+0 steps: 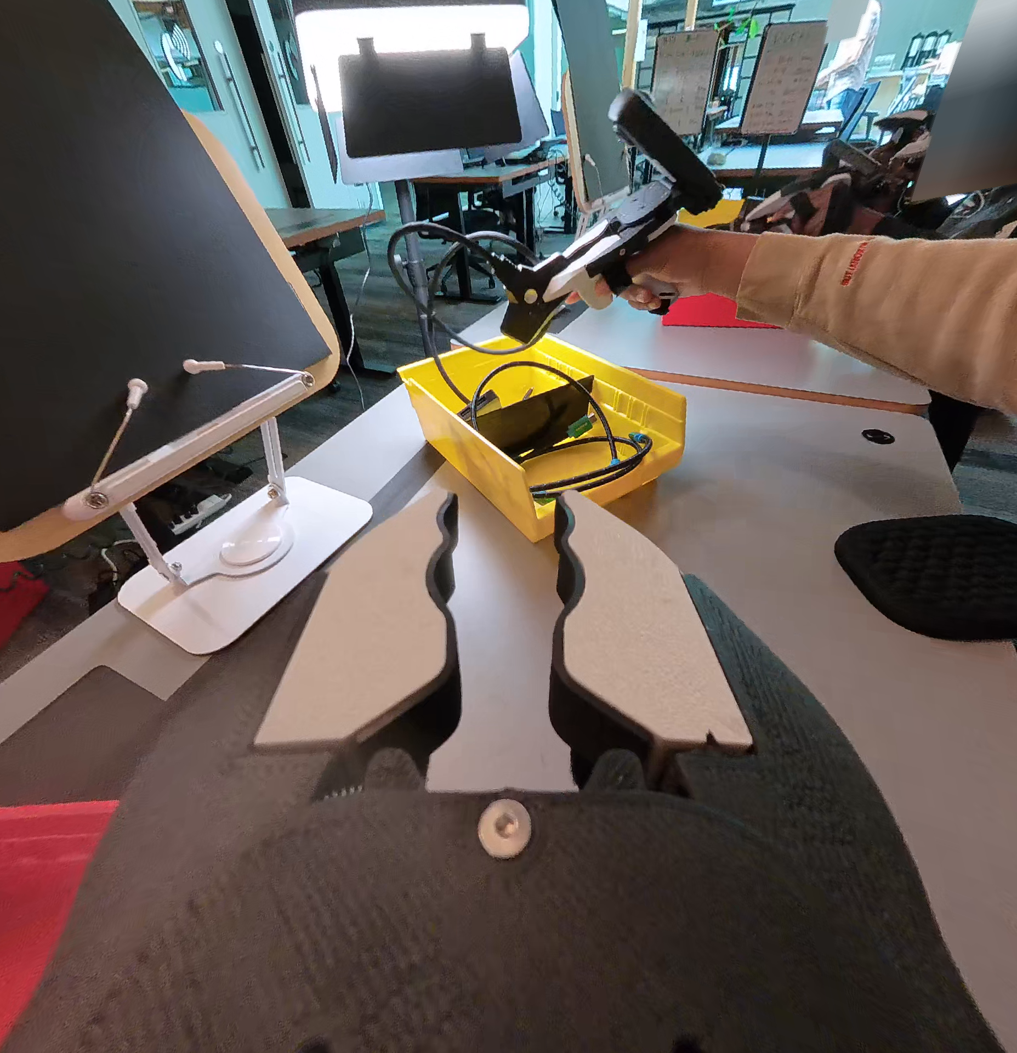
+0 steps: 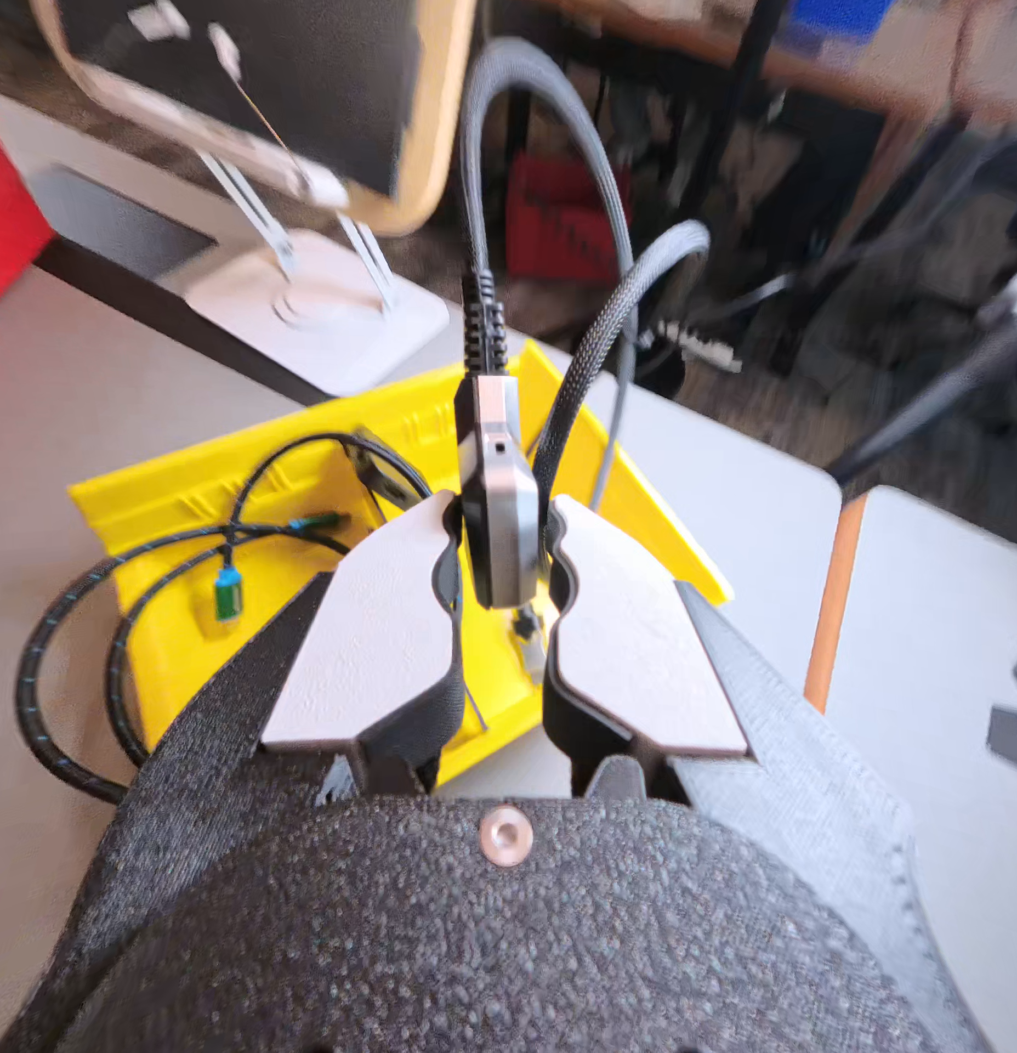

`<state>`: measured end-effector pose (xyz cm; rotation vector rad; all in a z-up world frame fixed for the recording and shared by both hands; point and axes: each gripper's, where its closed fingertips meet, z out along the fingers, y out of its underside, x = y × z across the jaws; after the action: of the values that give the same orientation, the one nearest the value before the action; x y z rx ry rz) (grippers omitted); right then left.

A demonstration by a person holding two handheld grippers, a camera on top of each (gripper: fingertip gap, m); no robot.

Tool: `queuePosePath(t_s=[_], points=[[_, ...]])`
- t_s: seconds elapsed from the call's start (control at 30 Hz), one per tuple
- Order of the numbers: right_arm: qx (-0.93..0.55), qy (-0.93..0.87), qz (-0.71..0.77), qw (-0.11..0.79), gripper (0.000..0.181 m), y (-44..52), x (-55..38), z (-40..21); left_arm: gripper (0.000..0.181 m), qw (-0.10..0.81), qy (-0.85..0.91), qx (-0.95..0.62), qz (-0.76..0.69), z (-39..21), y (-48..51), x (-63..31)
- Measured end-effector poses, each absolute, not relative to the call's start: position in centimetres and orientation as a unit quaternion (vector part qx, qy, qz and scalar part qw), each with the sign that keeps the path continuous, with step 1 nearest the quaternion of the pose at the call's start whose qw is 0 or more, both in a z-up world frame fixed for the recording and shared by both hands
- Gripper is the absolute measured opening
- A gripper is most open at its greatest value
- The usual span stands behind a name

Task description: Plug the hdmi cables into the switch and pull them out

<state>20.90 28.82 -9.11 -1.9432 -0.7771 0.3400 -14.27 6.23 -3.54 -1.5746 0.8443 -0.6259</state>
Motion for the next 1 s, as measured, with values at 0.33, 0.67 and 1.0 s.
queuePosePath(t_s=[0.33, 0.67, 1.0], points=[[-0.873, -0.349, -0.04, 0.338, 0.038, 31.5, 23.8, -17.8, 0.033, 0.557, 0.362, -0.703, -0.253, -6.1, 7.7, -14.3], [-0.819, -0.344, 0.051, 0.457, 0.044, 27.1, 22.4, -9.8, 0.034, 0.553, 0.354, -0.71, -0.253, -6.3, 8.0, -14.5], [-0.733, -0.598, 0.003, 0.325, 0.024, 9.7, 15.1, -18.0, 0.028, 0.618, 0.29, -0.696, -0.223, -0.3, 5.6, -17.6]])
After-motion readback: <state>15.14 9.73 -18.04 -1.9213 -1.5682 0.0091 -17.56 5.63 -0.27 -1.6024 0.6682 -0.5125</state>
